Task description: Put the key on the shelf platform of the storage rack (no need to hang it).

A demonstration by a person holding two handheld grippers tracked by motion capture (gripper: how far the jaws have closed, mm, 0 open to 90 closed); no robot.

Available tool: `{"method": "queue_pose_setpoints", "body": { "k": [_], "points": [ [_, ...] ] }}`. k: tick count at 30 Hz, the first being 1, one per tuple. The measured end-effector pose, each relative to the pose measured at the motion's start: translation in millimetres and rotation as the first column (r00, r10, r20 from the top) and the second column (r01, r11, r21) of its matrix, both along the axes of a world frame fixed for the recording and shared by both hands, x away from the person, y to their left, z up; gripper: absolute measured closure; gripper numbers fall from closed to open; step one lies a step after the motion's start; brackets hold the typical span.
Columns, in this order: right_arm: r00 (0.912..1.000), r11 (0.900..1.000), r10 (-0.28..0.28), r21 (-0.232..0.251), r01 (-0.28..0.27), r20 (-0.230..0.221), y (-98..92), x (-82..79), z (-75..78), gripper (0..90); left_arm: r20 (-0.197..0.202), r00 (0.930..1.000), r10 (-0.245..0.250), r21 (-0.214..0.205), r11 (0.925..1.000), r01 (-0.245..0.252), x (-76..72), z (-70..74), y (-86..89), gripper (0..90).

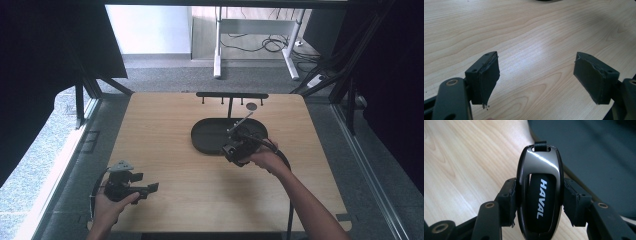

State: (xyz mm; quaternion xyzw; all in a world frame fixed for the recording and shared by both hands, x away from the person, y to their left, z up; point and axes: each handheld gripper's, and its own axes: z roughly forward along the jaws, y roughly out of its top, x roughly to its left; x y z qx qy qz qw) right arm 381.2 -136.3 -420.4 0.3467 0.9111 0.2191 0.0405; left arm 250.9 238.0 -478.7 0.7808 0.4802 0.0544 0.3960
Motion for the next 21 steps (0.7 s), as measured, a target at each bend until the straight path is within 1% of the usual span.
{"method": "queue_pose_setpoints", "body": {
  "k": [5, 21],
  "points": [
    [0.9997, 0.9996, -0.025, 0.014, 0.025, 0.007, -0.7, 11.0, 3.8, 49.7, -0.002, 1.0000, -0.003, 0.001, 1.0000, 0.003, 0.2, -0.4, 0.2, 21.0],
    [0.9971, 0.9974, -0.071, 0.015, 0.071, 0.024, -0.4, 30.6, 5.0, 49.7, 0.002, 1.0000, 0.003, -0.003, 1.0000, -0.003, 0.1, 0.3, 2.0, 21.0]
  ]
}}
